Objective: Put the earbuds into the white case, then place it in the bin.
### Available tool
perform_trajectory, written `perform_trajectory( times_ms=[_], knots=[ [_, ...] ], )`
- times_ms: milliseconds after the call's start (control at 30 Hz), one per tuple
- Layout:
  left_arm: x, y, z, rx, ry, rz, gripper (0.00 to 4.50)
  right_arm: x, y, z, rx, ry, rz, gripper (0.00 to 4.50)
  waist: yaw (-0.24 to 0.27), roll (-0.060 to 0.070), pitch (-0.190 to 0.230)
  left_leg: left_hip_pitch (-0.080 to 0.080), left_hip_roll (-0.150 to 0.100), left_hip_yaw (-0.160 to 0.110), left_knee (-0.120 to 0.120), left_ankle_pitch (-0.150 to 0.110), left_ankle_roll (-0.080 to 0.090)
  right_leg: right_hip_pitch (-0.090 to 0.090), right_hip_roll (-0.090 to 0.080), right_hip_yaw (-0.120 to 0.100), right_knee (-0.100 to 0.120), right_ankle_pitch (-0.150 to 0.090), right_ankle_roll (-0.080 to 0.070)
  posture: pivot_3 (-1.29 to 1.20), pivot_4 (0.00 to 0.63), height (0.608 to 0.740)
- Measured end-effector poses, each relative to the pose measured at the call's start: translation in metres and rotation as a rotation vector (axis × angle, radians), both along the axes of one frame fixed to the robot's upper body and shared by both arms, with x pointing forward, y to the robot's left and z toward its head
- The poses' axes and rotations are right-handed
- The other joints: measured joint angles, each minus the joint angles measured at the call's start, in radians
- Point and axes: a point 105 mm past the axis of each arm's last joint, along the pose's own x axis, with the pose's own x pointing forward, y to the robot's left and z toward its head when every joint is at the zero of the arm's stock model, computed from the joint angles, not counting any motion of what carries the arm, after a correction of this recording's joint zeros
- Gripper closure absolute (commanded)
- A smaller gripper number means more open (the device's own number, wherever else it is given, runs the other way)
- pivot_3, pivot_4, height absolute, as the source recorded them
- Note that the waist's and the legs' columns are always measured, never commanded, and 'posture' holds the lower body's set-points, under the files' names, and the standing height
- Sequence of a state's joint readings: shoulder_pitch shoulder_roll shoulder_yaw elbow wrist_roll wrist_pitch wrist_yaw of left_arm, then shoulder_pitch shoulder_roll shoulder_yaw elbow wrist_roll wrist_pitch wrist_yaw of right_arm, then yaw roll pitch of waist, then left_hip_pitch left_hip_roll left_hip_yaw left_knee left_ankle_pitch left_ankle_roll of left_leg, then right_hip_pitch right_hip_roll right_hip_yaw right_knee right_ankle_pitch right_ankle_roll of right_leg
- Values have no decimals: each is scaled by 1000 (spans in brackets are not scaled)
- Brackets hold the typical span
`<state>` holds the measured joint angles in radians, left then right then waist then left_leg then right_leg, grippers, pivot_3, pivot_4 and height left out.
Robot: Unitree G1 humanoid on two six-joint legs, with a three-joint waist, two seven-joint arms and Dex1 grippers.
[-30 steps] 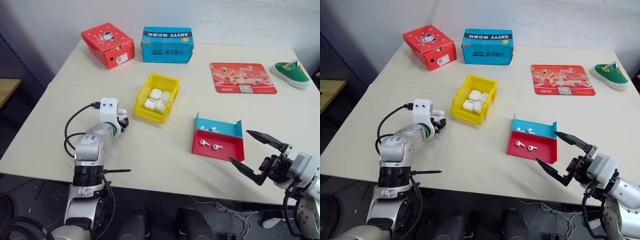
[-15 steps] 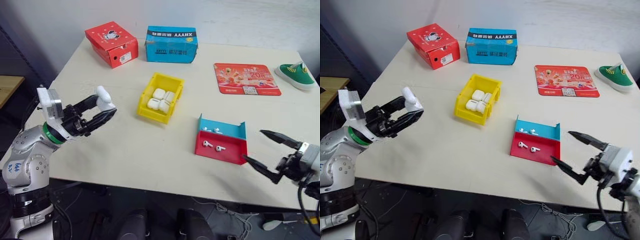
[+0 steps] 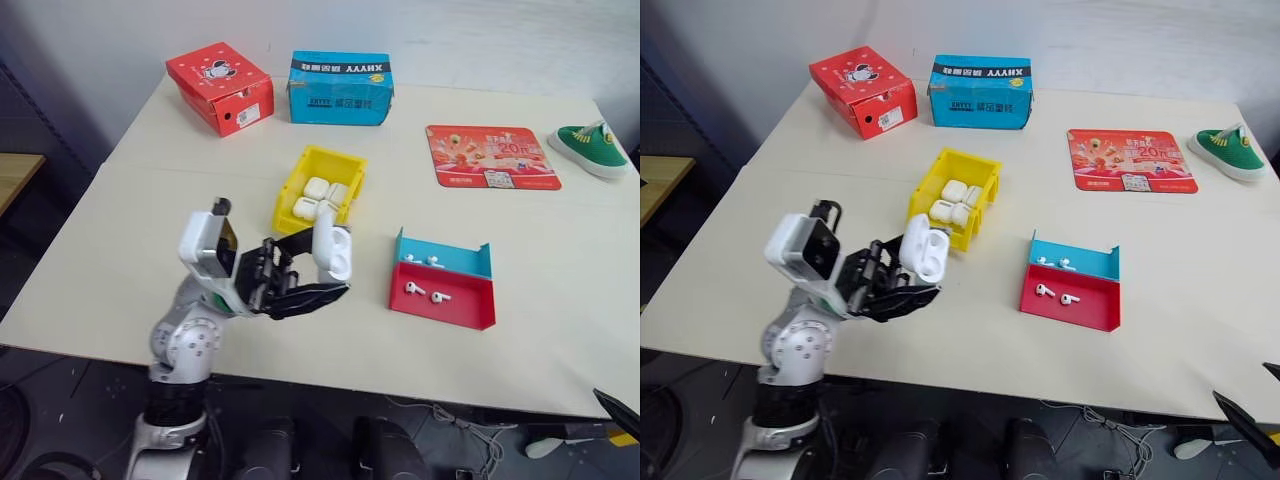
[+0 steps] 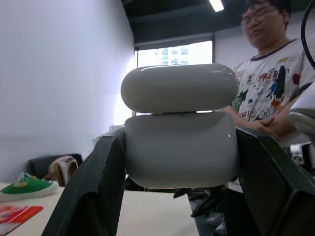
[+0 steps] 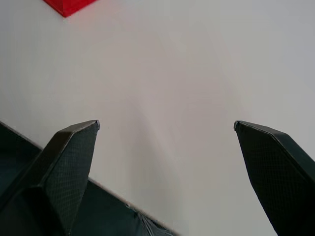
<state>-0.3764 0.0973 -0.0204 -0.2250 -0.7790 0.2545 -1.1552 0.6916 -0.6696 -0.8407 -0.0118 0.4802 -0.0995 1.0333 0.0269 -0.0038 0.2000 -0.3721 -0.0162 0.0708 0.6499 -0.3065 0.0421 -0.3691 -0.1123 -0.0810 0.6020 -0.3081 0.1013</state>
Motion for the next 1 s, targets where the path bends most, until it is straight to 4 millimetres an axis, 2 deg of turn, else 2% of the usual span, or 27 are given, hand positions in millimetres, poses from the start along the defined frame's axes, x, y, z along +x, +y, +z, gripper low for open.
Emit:
perform_trajectory(
  times_ms=[133,200,267,400,500,567,667,800,900,1000],
  knots=[
    [4,-9,-8,-9,0,13,1695,4,4,1,5,-9,30,0,-7,2,-1,2,1,0,0,0,1,1,0,1,0,0,0,0,150,740],
    [4,-8,-12,-6,7,4,1695,18,10,10,-1,-20,54,0,-9,4,-2,2,1,0,0,0,1,1,0,1,1,0,0,0,150,740],
    [2,-5,-16,-17,13,-12,1695,42,23,30,-11,-21,113,0,-9,6,-4,1,1,1,1,0,1,0,0,2,0,0,0,0,150,740],
    [-1,0,-18,-31,6,-42,1695,81,77,65,-39,34,356,0,0,9,-5,-1,1,-2,1,1,2,-3,0,0,3,0,-1,0,150,740],
    [-3,2,-18,-37,-7,-42,1695,96,115,74,-93,120,506,0,11,10,-6,-5,1,-4,2,4,5,-5,0,-3,2,-1,-1,0,150,740],
    [-3,2,-19,-38,-7,-37,1695,103,132,76,-112,145,558,0,15,10,-6,-8,1,-5,4,3,6,-6,0,-4,0,0,-1,0,150,740],
    [-3,4,-23,-34,5,-32,1695,119,159,80,-176,155,636,532,14,10,-6,-16,1,-8,13,1,9,-8,0,-7,0,0,-1,0,150,740],
    [-4,5,-27,-24,8,-20,1695,134,182,78,-261,160,700,1864,17,10,-6,-19,0,-11,16,-1,11,-7,-1,-10,-4,1,2,0,150,740],
    [-3,6,-27,-21,5,-12,1695,140,188,72,-307,193,716,2866,18,10,-6,-20,0,-11,16,-1,11,-7,-1,-10,-6,1,2,0,150,740],
    [-3,6,-27,-18,4,-8,1695,144,192,67,-355,230,730,2866,15,10,-6,-19,0,-11,16,-1,11,-7,-1,-11,-6,1,2,0,150,740]
  ],
)
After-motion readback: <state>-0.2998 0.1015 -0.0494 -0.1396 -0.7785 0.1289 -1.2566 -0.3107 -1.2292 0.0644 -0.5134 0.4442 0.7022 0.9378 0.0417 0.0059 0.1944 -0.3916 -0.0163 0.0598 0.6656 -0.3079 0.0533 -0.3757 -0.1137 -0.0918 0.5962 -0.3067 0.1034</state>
